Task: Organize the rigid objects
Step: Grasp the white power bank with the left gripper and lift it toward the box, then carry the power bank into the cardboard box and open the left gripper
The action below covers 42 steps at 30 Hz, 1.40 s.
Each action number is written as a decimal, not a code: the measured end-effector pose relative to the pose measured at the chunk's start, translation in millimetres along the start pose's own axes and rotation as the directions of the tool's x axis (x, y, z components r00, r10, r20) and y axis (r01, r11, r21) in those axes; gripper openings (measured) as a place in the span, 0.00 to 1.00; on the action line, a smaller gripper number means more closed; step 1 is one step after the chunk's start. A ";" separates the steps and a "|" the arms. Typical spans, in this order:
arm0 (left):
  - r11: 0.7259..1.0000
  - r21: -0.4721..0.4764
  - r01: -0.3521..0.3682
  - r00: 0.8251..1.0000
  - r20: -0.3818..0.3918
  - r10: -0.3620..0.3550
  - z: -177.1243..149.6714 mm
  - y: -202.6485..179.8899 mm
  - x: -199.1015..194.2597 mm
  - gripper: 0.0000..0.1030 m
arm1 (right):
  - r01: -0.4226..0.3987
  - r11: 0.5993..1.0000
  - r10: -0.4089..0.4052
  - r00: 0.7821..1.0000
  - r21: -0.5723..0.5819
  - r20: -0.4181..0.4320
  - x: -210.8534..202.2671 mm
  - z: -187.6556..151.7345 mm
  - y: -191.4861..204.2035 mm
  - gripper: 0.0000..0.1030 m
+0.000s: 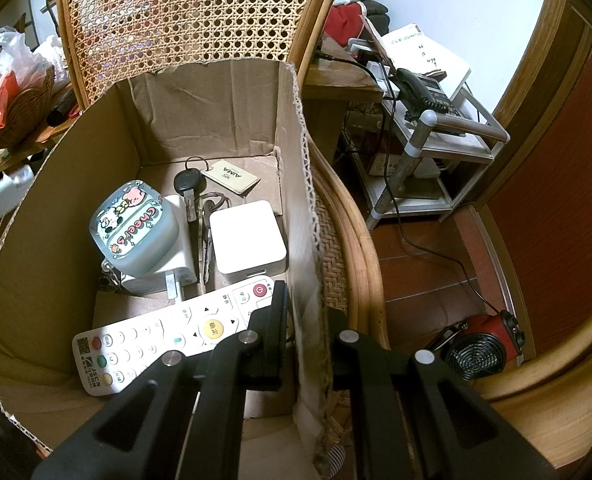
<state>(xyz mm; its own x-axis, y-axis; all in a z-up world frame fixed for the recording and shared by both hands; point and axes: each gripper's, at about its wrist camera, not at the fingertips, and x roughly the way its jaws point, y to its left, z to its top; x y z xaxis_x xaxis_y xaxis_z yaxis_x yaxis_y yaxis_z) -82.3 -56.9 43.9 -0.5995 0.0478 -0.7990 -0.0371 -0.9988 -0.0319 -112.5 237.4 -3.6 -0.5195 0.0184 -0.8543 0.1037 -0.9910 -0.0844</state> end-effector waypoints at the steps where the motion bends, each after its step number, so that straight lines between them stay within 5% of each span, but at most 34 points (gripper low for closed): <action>1: 1.000 0.003 0.005 1.000 0.007 -0.005 2.6 -2.5 -3.1 0.25 | 0.000 1.000 0.000 1.000 0.000 0.000 -0.1 -0.8 0.5 0.12; 15: 0.986 0.135 0.102 0.988 0.106 -0.117 44.1 -80.3 -45.2 0.25 | 0.000 1.000 0.000 1.000 0.000 0.000 0.0 0.0 0.0 0.12; 27: 0.957 0.219 0.190 0.981 0.001 -0.195 25.0 -146.6 -12.4 0.25 | 0.000 1.000 0.000 1.000 0.000 0.000 0.0 0.1 -0.1 0.12; 42: 0.972 0.186 0.146 0.988 0.029 -0.154 26.8 -127.3 -19.1 0.25 | -0.003 1.000 0.003 1.000 0.001 0.000 -3.4 3.3 0.6 0.12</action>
<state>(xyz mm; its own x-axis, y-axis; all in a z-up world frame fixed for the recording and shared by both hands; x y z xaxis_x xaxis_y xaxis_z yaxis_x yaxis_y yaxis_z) -87.5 69.7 79.4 -0.6093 0.2015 -0.7669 -0.2721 -0.9616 -0.0364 -113.5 236.4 1.0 -0.5189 0.0158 -0.8547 0.1043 -0.9912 -0.0816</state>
